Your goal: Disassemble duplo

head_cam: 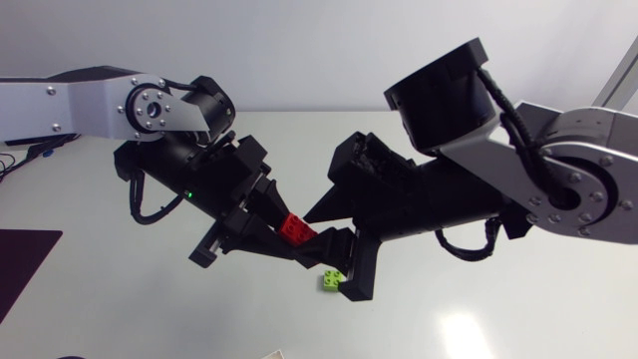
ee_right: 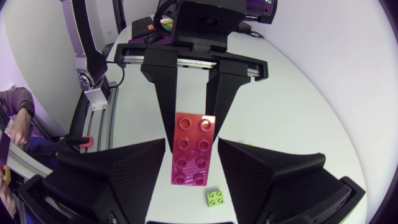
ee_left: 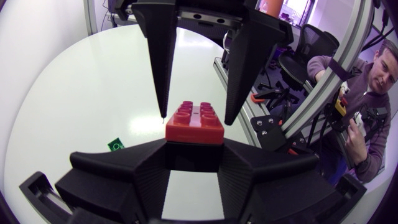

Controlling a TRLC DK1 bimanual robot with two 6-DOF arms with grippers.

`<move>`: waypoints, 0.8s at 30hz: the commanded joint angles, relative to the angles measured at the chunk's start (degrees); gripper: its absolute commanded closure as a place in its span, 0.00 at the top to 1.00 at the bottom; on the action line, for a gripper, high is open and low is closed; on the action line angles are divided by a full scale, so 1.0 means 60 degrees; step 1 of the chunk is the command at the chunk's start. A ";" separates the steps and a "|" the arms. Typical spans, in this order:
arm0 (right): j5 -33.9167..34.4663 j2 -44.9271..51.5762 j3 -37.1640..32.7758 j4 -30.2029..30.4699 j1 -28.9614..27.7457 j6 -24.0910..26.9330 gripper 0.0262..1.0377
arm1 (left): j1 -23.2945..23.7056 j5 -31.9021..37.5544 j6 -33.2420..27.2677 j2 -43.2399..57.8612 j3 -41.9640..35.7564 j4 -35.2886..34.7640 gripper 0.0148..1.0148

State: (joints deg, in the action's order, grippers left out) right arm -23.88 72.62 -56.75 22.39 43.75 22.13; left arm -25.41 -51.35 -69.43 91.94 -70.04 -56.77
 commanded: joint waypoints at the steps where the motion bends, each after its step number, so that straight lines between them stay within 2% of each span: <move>1: 0.0083 0.0187 0.0215 -0.0055 0.0106 0.0150 0.40 | -0.0013 0.0077 -0.0279 -0.0265 0.0233 -0.0089 0.26; 6: 0.0215 0.0201 0.0303 -0.0070 0.0136 0.0135 0.20 | -0.0013 0.0224 -0.0279 -0.0367 0.0277 -0.0089 0.26; 13: 0.0288 0.0187 0.0406 -0.0070 0.0136 -0.0041 0.17 | -0.0130 0.0575 -0.0177 -0.0660 0.0526 0.0160 0.26; 20: 0.0420 -0.0223 0.0303 0.0194 0.0106 -0.0012 0.17 | -0.0467 0.1747 0.0321 -0.1027 0.1463 0.1581 0.26; 24: 0.0420 -0.0414 0.0333 0.0326 0.0077 0.0003 0.17 | -0.0423 0.1821 0.0307 -0.1085 0.1683 0.1757 0.26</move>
State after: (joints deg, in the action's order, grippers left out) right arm -22.00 72.49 -55.24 23.66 44.60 23.11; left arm -28.27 -43.13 -67.44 85.97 -62.43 -46.02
